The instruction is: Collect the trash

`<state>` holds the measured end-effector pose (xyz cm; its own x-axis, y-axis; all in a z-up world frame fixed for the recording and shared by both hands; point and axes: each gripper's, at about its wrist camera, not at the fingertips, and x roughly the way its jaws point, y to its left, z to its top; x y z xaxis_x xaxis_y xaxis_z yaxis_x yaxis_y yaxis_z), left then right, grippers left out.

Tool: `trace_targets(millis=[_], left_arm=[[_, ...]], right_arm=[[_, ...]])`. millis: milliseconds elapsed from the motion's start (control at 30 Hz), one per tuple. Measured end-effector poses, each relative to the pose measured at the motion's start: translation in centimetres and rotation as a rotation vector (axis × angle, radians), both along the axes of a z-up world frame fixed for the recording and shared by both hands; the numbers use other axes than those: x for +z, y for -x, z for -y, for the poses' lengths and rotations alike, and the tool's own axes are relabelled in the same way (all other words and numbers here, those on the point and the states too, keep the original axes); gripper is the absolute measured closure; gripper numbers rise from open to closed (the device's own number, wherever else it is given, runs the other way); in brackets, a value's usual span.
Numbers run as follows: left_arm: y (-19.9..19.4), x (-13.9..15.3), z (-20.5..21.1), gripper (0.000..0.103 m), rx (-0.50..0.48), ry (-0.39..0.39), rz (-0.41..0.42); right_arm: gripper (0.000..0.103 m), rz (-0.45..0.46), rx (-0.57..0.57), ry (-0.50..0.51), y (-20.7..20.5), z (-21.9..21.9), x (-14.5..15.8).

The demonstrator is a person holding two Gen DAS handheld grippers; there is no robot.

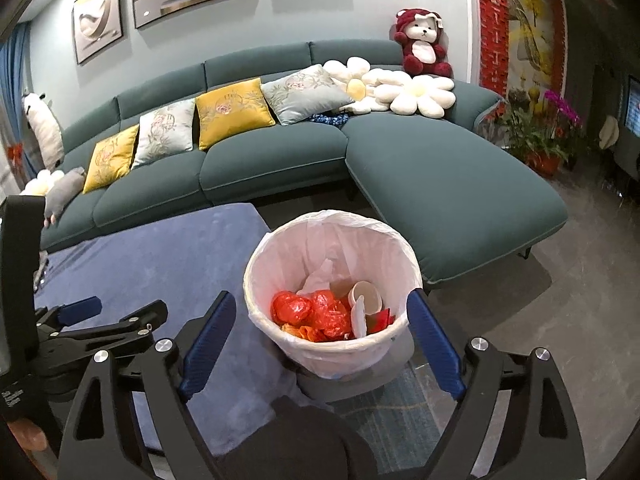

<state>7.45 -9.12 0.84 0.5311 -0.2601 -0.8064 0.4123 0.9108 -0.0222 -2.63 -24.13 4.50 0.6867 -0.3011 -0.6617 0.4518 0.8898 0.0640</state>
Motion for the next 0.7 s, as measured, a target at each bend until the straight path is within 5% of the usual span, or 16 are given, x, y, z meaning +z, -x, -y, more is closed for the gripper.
trace_targets(millis=[100,200,700], left_arm=[[0.5,-0.2,-0.2,0.011,0.006,-0.002,-0.011],[0.9,-0.4,-0.3,0.011,0.008,-0.008,-0.01],[1.6,-1.6,-0.1,0.01,0.014,-0.041,0.002]], right_arm=[[0.018,-0.005,0.013,0.026,0.3,-0.5,0.0],[0.006,-0.023,0.026,0.038,0.3,-0.9,-0.3],[0.006,-0.047,0.038,0.015,0.4,-1.3,-2.0]])
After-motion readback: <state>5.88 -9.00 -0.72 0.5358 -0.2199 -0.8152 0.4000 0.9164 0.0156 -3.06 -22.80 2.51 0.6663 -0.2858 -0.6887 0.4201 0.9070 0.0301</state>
